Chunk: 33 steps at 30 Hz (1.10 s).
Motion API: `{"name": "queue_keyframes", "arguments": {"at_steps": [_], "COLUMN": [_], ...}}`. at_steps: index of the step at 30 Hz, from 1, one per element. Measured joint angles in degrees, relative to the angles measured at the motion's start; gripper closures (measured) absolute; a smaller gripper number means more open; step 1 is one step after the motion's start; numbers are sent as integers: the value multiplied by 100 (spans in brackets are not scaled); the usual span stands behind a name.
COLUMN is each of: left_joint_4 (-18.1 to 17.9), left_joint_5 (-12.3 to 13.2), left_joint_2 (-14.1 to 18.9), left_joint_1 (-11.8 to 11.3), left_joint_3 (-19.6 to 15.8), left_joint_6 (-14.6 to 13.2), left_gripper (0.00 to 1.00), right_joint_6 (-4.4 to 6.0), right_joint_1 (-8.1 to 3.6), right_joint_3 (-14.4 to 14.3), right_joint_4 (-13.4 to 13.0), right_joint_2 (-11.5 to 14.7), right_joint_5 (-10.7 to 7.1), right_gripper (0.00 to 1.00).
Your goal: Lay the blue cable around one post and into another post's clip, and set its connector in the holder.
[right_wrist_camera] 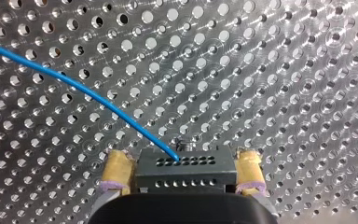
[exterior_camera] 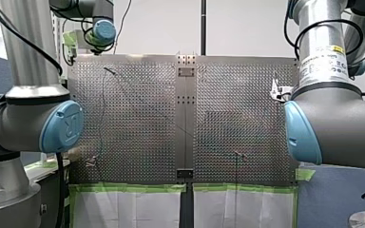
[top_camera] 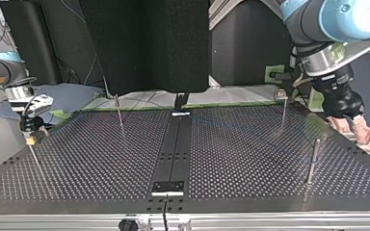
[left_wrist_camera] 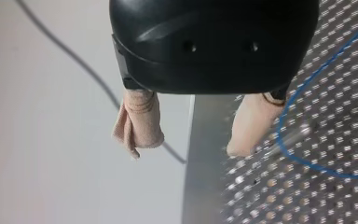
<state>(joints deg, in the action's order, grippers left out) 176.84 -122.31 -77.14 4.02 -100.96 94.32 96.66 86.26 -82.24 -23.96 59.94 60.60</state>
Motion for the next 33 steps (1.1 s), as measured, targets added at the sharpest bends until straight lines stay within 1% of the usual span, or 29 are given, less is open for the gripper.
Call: {"name": "queue_keyframes", "arguments": {"at_steps": [11, 24, 29, 33], "left_joint_4": [696, 1405, 1498, 1500], "left_joint_5": [693, 1408, 1709, 1819], "left_joint_2": [10, 5, 4, 3], "left_joint_1": [-76, -120, -129, -134], "left_joint_3": [0, 0, 0, 0], "left_joint_6": [-695, -1410, -1696, -1772], "left_gripper": [0, 0, 0, 0], "right_joint_6": [0, 0, 0, 0], "right_joint_1": [0, 0, 0, 0], "right_joint_3": [0, 0, 0, 0], "right_joint_4": [0, -1, 0, 0], "right_joint_2": [0, 0, 0, 0], "right_joint_5": [0, 0, 0, 0], "right_gripper": [0, 0, 0, 0]}}
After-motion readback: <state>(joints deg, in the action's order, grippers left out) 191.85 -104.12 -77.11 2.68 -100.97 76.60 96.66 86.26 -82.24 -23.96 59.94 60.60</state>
